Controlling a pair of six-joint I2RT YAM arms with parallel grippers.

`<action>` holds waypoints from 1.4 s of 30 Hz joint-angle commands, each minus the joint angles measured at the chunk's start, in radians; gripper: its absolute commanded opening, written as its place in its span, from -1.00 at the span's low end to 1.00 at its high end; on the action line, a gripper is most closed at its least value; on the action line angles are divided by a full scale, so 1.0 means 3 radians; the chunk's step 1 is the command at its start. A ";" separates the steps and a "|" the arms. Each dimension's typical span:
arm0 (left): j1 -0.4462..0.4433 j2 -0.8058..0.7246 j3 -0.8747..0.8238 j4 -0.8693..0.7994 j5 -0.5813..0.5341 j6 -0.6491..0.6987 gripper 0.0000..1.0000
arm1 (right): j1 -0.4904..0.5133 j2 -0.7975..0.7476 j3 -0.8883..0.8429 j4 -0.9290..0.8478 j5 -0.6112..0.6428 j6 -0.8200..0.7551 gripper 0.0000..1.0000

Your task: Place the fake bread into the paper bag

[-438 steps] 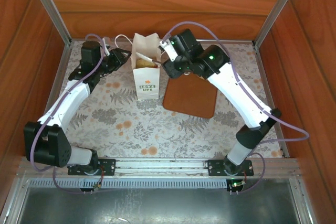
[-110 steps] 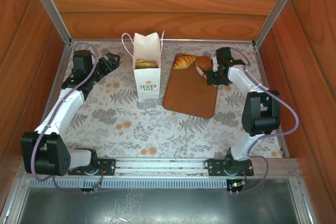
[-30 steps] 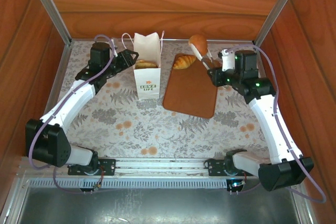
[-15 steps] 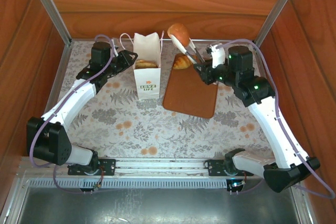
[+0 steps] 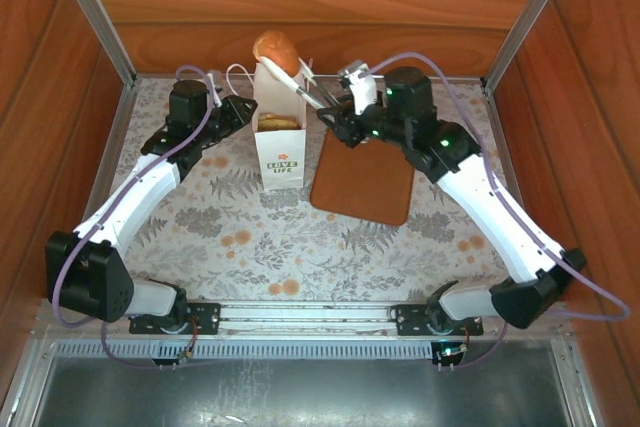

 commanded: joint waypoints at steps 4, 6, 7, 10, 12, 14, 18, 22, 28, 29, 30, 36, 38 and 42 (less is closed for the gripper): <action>-0.0007 -0.0064 -0.0038 0.0047 -0.0048 0.0070 -0.56 | 0.0070 0.0278 0.0248 0.0230 -0.0028 0.0422 -0.22; -0.0008 -0.0069 -0.0050 0.0038 -0.0068 0.0081 -0.62 | 0.0075 0.0347 0.0278 0.0158 0.0018 0.0484 -0.22; -0.0007 -0.0069 -0.0055 0.0035 -0.0084 0.0081 -0.65 | 0.0073 0.0361 0.0270 0.0133 0.0058 0.0500 -0.22; -0.0007 -0.0061 -0.0046 0.0027 -0.0091 0.0077 -0.68 | 0.0074 0.0412 0.0264 0.0004 0.0221 0.0508 -0.22; -0.0005 -0.0058 -0.0049 0.0020 -0.0098 0.0072 -0.69 | 0.0073 0.0471 0.0310 -0.0145 0.0297 0.0446 -0.22; -0.0007 -0.0069 -0.0070 0.0020 -0.0119 0.0066 -0.69 | 0.0073 0.0539 0.0381 -0.0294 0.0352 0.0386 -0.22; 0.0008 -0.0084 -0.0085 0.0015 -0.0137 0.0064 -0.70 | 0.0073 0.0653 0.0518 -0.0554 0.0390 0.0297 -0.21; 0.0018 -0.0092 -0.0088 0.0010 -0.0142 0.0066 -0.71 | 0.0075 0.0692 0.0535 -0.0630 0.0469 0.0243 -0.20; 0.0028 -0.0100 -0.0109 0.0005 -0.0145 0.0061 -0.71 | 0.0078 0.0799 0.0682 -0.0873 0.0590 0.0107 -0.20; 0.0034 -0.0104 -0.0111 0.0005 -0.0139 0.0058 -0.71 | 0.0078 0.0823 0.0712 -0.0926 0.0615 0.0085 -0.20; 0.0037 -0.0107 -0.0111 0.0007 -0.0133 0.0051 -0.71 | 0.0078 0.0845 0.0734 -0.0971 0.0638 0.0073 -0.19; 0.0054 -0.0125 -0.0135 0.0008 -0.0137 0.0053 -0.71 | 0.0080 0.0910 0.0830 -0.1112 0.0716 0.0057 -0.17; 0.0054 -0.0125 -0.0137 0.0006 -0.0129 0.0056 -0.71 | 0.0080 0.1041 0.0875 -0.1143 0.0751 0.0055 -0.13; 0.0058 -0.0125 -0.0132 0.0009 -0.0127 0.0066 -0.71 | 0.0082 0.1129 0.0992 -0.1204 0.0799 0.0031 0.03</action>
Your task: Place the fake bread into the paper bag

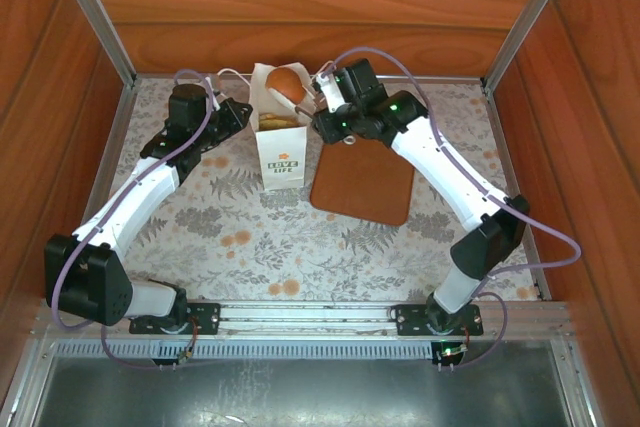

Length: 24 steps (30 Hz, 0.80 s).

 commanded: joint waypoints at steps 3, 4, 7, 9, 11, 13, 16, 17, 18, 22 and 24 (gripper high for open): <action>0.0027 -0.0064 -0.0021 0.0008 -0.0024 0.0054 -0.71 | 0.0020 0.0103 0.0212 -0.0085 0.0081 -0.0067 0.12; 0.0030 -0.0057 -0.0015 0.0006 -0.0024 0.0064 -0.71 | 0.0020 0.0116 0.0230 -0.0089 0.0083 -0.0071 0.14; 0.0031 -0.0035 0.0013 0.0006 -0.0012 0.0075 -0.71 | 0.0020 0.0140 0.0278 -0.0090 0.0097 -0.0086 0.18; 0.0029 -0.0011 0.0029 0.0011 -0.0001 0.0075 -0.71 | 0.0020 0.0145 0.0320 -0.0099 0.0096 -0.0097 0.23; 0.0026 0.0000 0.0039 0.0012 0.0013 0.0089 -0.71 | 0.0019 0.0145 0.0358 -0.0105 0.0095 -0.0107 0.26; 0.0030 0.0005 0.0044 0.0011 0.0012 0.0098 -0.71 | 0.0020 0.0132 0.0388 -0.0102 0.0096 -0.0117 0.26; 0.0036 0.0002 0.0046 0.0012 0.0012 0.0097 -0.69 | 0.0020 0.0082 0.0390 -0.0057 0.0057 -0.0120 0.24; 0.0038 0.0001 0.0045 0.0011 0.0012 0.0092 -0.68 | 0.0018 0.0062 0.0389 -0.0036 0.0029 -0.0119 0.22; 0.0044 0.0000 0.0045 0.0014 0.0012 0.0088 -0.66 | 0.0020 0.0040 0.0384 -0.0010 0.0001 -0.0118 0.22; 0.0046 0.0005 0.0059 0.0019 0.0037 0.0071 -0.63 | 0.0018 -0.0066 0.0381 0.0072 -0.0068 -0.0108 0.20; 0.0051 0.0003 0.0065 0.0016 0.0050 0.0070 -0.62 | 0.0017 -0.0112 0.0389 0.0098 -0.0077 -0.0093 0.20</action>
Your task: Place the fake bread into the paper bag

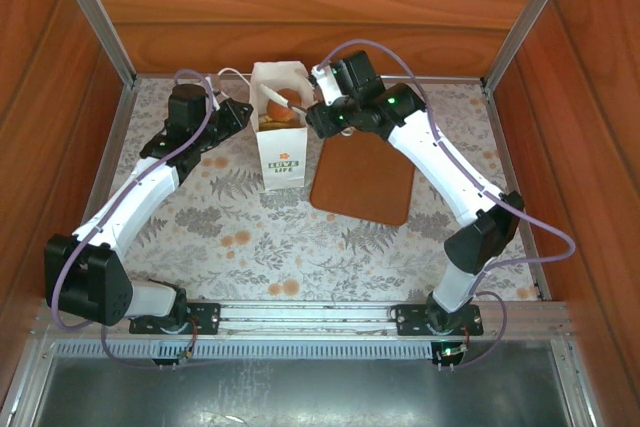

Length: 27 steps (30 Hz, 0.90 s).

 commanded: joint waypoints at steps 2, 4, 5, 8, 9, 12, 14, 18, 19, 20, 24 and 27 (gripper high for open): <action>0.0040 -0.0003 0.0059 0.0016 0.0052 0.0029 -0.56 | 0.0015 -0.0318 0.0087 0.0195 -0.0088 0.0019 0.19; 0.0047 -0.0015 0.0056 0.0022 0.0067 0.0004 -0.46 | 0.0010 -0.0400 0.0062 0.0263 -0.0155 0.0038 0.18; 0.0047 -0.0020 0.0059 0.0022 0.0078 -0.0002 -0.43 | 0.0010 -0.0440 0.0052 0.0291 -0.0175 0.0045 0.18; 0.0059 -0.0067 0.0047 0.0024 0.0109 0.0006 -0.40 | -0.0009 -0.0560 0.0040 0.0330 -0.0169 0.0088 0.17; 0.0062 -0.0093 0.0036 0.0021 0.0104 0.0012 -0.39 | -0.0026 -0.0605 0.0039 0.0332 -0.0139 0.0117 0.16; 0.0082 -0.0169 -0.0009 0.0021 0.0074 0.0029 -0.37 | -0.0121 -0.0729 0.0040 0.0337 -0.0105 0.0210 0.11; 0.0094 -0.0225 -0.0041 0.0022 0.0068 0.0043 -0.31 | -0.0177 -0.0834 -0.0005 0.0360 -0.0097 0.0234 0.10; 0.0162 -0.0354 -0.0117 0.0011 0.0045 0.0045 -0.12 | -0.0381 -0.1142 -0.0249 0.0401 -0.0025 0.0315 0.09; 0.0182 -0.0392 -0.0147 0.0011 0.0016 0.0040 -0.07 | -0.0473 -0.1229 -0.0344 0.0403 -0.0044 0.0355 0.09; 0.0194 -0.0425 -0.0172 0.0011 -0.0011 0.0044 -0.04 | -0.0564 -0.1310 -0.0447 0.0408 -0.0072 0.0388 0.09; 0.0250 -0.0542 -0.0274 0.0024 -0.0140 0.0050 0.07 | -0.0968 -0.1626 -0.0930 0.0459 -0.0109 0.0492 0.09; 0.0279 -0.0589 -0.0311 0.0027 -0.0187 0.0056 0.16 | -0.1197 -0.1782 -0.1314 0.0478 -0.0099 0.0520 0.10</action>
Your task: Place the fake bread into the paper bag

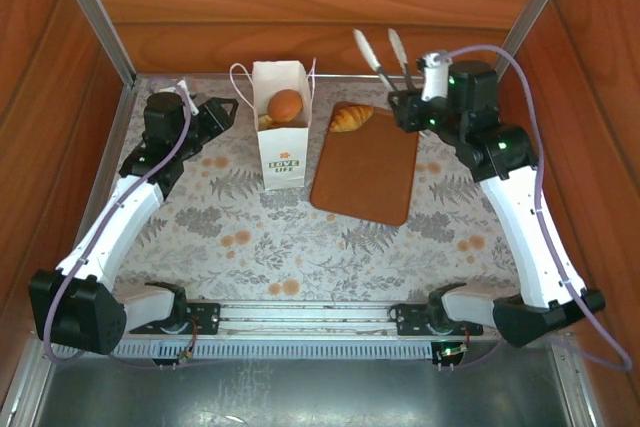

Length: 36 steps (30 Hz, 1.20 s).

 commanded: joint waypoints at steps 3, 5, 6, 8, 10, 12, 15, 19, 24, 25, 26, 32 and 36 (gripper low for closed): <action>0.0054 -0.0103 -0.0066 0.0033 -0.0115 0.0063 0.23 | -0.0270 -0.0118 -0.0572 0.0114 -0.0002 0.0142 0.09; 0.0057 -0.0129 -0.0066 0.0031 -0.0107 0.0098 0.26 | -0.0306 -0.0076 -0.0779 0.0149 -0.0008 0.0188 0.09; 0.0063 -0.0146 -0.0064 0.0034 -0.0105 0.0122 0.28 | -0.0307 -0.0034 -0.0878 0.0187 -0.0036 0.0210 0.06; 0.0068 -0.0184 -0.0073 0.0030 -0.0127 0.0158 0.39 | -0.0304 0.0086 -0.0994 0.0263 -0.0123 0.0278 0.00; 0.0073 -0.0238 -0.0098 0.0034 -0.0184 0.0176 0.45 | -0.0299 0.0253 -0.1077 0.0344 -0.0241 0.0377 -0.03; 0.0074 -0.0304 -0.0147 0.0048 -0.0263 0.0182 0.52 | -0.0266 0.0446 -0.1074 0.0384 -0.0297 0.0428 -0.02; 0.0086 -0.0410 -0.0220 0.0060 -0.0371 0.0215 0.64 | -0.0193 0.0794 -0.0879 0.0258 -0.0235 0.0415 -0.02; 0.0118 -0.0530 -0.0327 0.0062 -0.0483 0.0243 0.75 | -0.0102 0.1093 -0.0668 0.0280 0.0003 0.0409 0.01; 0.0160 -0.0608 -0.0412 0.0064 -0.0542 0.0272 0.79 | 0.0033 0.1431 -0.0417 0.0311 0.0297 0.0473 0.08; 0.0161 -0.0617 -0.0423 0.0062 -0.0542 0.0298 0.79 | 0.0062 0.1538 -0.0380 0.0349 0.0324 0.0497 0.10; 0.0160 -0.0612 -0.0431 0.0061 -0.0544 0.0329 0.78 | 0.0086 0.1593 -0.0353 0.0385 0.0346 0.0515 0.12; 0.0220 -0.0616 -0.0502 0.0061 -0.0532 0.0462 0.79 | 0.0214 0.1955 0.0013 0.0278 0.0621 0.0542 0.21; 0.0260 -0.0632 -0.0538 0.0064 -0.0518 0.0536 0.79 | 0.0278 0.2142 0.0216 0.0205 0.0875 0.0565 0.27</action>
